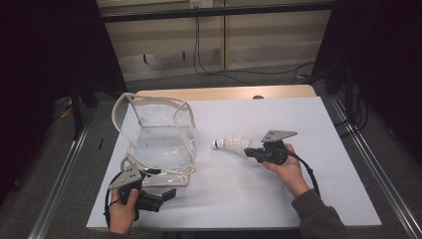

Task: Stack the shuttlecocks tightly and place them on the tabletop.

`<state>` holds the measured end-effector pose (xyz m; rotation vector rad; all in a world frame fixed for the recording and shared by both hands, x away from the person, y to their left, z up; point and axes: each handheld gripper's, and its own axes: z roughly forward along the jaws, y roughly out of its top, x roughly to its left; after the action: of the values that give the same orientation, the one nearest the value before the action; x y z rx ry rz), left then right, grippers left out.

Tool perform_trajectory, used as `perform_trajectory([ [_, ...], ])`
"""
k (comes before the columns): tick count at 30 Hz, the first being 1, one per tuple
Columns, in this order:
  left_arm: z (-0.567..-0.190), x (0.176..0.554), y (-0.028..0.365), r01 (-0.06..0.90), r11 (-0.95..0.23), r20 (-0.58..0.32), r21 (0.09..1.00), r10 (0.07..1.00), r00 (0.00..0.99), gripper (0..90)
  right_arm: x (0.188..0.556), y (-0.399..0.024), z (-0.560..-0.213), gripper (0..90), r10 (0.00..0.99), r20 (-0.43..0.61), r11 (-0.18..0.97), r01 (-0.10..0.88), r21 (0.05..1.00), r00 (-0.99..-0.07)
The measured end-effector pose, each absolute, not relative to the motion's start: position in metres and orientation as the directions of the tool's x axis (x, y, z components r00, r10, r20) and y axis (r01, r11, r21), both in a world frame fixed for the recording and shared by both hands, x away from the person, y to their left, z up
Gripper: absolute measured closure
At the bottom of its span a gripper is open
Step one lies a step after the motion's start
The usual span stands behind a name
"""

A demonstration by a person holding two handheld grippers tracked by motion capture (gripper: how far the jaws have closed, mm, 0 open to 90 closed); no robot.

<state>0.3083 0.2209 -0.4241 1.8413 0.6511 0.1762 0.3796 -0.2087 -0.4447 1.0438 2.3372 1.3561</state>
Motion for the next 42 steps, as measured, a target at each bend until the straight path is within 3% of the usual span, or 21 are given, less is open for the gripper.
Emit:
perform_trajectory([
  [11,-0.4241,0.3084,0.2209,0.347,-0.229,-0.191,0.909,0.513,0.837,1.1,0.3777,-0.2061,-0.4452,90.0,0.685,0.148,0.307,0.467,0.830,-0.714],
  [19,-0.4240,0.3084,0.2210,0.347,-0.228,-0.189,0.910,0.516,0.835,1.1,0.3772,-0.2037,-0.4484,83.5,0.682,0.146,0.323,0.475,0.819,-0.716],
  [36,-0.4242,0.3084,0.2204,0.349,-0.222,-0.192,0.911,0.519,0.833,1.0,0.3755,-0.2129,-0.4478,50.5,0.729,0.177,0.258,0.506,0.823,-0.661],
  [42,-0.4247,0.3088,0.2206,0.350,-0.217,-0.198,0.911,0.514,0.835,1.0,0.3758,-0.2125,-0.4460,34.7,0.742,0.199,0.222,0.515,0.828,-0.640],
])
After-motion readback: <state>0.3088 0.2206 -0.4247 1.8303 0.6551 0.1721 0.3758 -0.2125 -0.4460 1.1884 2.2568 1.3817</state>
